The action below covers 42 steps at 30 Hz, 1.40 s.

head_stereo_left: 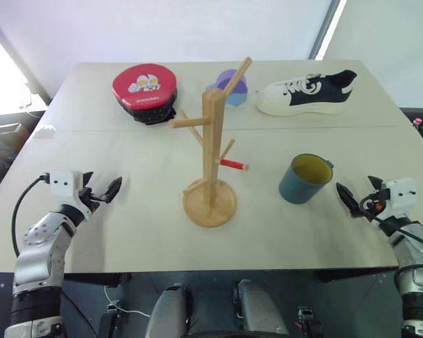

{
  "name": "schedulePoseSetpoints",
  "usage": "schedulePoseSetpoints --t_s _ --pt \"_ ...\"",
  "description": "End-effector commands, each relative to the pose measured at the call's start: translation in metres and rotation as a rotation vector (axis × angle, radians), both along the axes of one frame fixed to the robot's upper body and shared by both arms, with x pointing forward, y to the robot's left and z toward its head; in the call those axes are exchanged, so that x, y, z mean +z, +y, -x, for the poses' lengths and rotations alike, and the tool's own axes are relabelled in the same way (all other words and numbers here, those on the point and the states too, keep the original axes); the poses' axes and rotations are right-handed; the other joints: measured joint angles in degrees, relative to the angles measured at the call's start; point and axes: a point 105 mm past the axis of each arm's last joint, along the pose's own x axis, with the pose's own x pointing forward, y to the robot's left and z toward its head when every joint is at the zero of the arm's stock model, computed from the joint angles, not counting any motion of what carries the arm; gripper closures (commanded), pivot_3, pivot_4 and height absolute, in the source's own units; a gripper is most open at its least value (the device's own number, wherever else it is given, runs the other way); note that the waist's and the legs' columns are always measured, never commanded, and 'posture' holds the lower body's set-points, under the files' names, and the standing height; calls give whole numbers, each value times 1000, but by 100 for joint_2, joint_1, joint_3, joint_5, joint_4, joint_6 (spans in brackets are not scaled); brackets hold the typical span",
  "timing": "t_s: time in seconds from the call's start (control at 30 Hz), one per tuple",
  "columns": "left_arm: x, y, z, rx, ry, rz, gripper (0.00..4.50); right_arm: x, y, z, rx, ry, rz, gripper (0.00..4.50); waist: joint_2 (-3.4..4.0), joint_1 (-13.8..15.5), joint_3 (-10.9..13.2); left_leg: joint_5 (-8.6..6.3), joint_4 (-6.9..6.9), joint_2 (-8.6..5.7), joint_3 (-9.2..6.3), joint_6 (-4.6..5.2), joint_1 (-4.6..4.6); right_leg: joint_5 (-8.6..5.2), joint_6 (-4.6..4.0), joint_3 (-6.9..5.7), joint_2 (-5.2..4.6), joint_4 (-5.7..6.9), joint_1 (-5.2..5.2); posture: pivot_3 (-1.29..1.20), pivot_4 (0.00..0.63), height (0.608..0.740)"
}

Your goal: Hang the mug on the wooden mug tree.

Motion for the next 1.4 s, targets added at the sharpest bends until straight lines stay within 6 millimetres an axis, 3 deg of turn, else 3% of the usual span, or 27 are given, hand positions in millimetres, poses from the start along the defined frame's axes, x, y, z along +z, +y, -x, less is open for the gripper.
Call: schedulePoseSetpoints --t_s 0.03,0.4,0.57,0.77,0.93,1.17,1.4 --pt "14 1 -1 -4 -46 -25 0 13 -3 -1 -1 -46 25 11 0 0 0 0 0 0 0 0 0 0 0 0 0 0 0 0 150 735" --pt "18 -24 7 -104 -75 4 0 9 -2 0 -6 -36 34 11 1 0 -1 0 4 0 0 0 0 0 0 0 1 3 1 0 150 735" --pt "15 -49 14 -232 -62 -11 0 11 -4 3 -20 -59 56 11 3 1 -3 0 5 0 1 0 1 0 -1 1 1 3 2 0 150 735" --pt "14 -85 41 -492 -28 -5 0 12 5 11 48 -66 28 11 6 -4 -4 0 5 0 2 0 1 -1 -2 2 1 2 4 0 150 735" --pt "14 -131 77 -785 18 -31 0 20 18 2 140 -92 37 11 15 -21 -10 1 12 2 9 1 7 -11 -20 10 2 3 10 0 150 735" --pt "23 -165 97 -956 13 -21 0 30 23 -18 231 -102 16 11 26 -1 -16 1 41 3 9 2 9 -12 -21 11 12 17 18 0 150 735" --pt "18 -170 103 -976 36 -20 0 33 30 -27 308 -104 0 11 26 -9 -16 0 67 2 10 3 6 -12 -21 12 14 37 21 0 150 735"
